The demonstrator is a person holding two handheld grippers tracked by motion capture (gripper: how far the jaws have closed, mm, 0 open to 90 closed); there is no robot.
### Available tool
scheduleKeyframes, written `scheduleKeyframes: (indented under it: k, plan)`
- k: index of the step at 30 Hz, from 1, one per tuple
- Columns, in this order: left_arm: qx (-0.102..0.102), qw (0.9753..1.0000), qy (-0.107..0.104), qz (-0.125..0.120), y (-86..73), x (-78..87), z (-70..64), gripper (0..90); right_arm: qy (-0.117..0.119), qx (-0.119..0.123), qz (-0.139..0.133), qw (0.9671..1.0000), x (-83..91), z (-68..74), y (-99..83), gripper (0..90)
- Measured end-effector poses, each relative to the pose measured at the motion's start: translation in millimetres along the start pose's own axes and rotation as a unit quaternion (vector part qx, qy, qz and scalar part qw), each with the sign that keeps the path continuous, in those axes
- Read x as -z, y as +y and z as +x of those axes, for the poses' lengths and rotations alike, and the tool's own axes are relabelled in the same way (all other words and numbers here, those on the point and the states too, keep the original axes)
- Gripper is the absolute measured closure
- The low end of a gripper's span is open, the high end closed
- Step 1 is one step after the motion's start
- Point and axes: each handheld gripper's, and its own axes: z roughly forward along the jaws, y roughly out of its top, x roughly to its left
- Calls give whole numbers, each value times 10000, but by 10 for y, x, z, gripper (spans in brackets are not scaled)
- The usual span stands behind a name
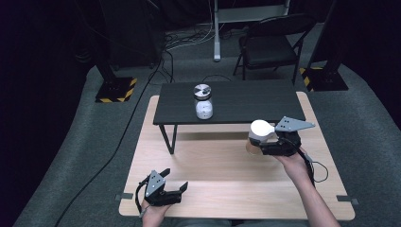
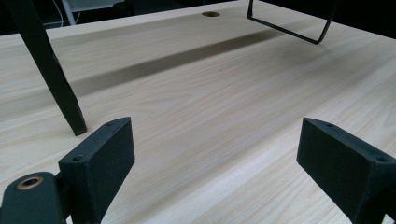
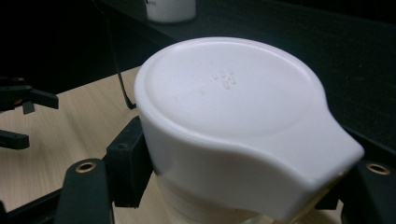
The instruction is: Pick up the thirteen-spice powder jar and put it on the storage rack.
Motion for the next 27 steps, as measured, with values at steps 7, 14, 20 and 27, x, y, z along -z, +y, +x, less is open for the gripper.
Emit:
scheduleKeyframes:
  k: [7,14,20,27]
  plan:
    - [2,10000,-6,8,2,-3,1,106,102,53,-92,9999,38,-29,114,298]
    - [5,10000,-1,1,0,-1,2,106,180,69,-200,9996,48,-46,209,298]
    - [-5,10000,-9,4,2,-2,2,106,228,134,-286,9992,68,-43,311,298]
    - [-1,10000,-11,6,3,-4,2,106,203,202,-385,9988,108,-29,520,298]
